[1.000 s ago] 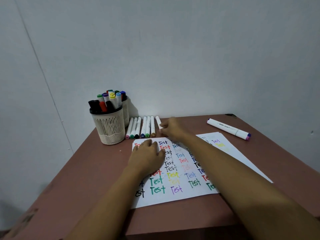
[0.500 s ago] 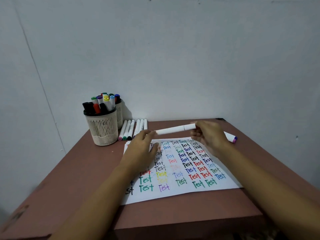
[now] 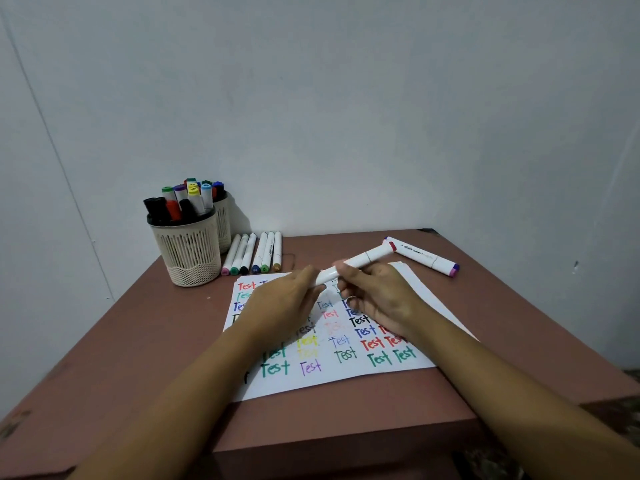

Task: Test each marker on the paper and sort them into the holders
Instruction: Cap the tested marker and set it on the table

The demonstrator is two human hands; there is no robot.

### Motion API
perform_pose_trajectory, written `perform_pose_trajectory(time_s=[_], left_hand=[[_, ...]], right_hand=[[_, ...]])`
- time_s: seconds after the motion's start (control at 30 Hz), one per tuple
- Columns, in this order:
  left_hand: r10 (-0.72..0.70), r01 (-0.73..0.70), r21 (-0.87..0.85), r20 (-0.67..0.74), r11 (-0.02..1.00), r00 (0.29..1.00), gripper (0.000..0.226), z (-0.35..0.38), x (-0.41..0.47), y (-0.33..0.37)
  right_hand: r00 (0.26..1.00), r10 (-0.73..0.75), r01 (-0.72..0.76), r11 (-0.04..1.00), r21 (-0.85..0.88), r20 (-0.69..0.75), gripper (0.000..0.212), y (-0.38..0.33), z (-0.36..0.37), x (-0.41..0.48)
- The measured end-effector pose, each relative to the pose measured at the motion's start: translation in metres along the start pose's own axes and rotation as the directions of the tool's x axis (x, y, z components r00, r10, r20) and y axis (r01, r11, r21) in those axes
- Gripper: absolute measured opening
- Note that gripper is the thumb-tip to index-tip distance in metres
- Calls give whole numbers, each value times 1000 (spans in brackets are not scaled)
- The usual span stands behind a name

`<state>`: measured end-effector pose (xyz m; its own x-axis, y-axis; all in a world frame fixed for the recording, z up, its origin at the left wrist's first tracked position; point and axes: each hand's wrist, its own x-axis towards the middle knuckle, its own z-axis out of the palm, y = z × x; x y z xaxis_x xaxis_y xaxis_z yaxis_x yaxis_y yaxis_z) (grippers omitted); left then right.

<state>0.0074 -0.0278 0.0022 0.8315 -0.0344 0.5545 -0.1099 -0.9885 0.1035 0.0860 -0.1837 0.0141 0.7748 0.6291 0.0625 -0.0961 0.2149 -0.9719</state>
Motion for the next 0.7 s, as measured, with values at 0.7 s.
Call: perform_pose_trajectory(time_s=[0.7], left_hand=[[-228, 220, -315, 11, 923, 974, 49, -2, 1, -5]], right_hand=[[967, -90, 157, 947, 279, -239, 16, -11, -12, 1]])
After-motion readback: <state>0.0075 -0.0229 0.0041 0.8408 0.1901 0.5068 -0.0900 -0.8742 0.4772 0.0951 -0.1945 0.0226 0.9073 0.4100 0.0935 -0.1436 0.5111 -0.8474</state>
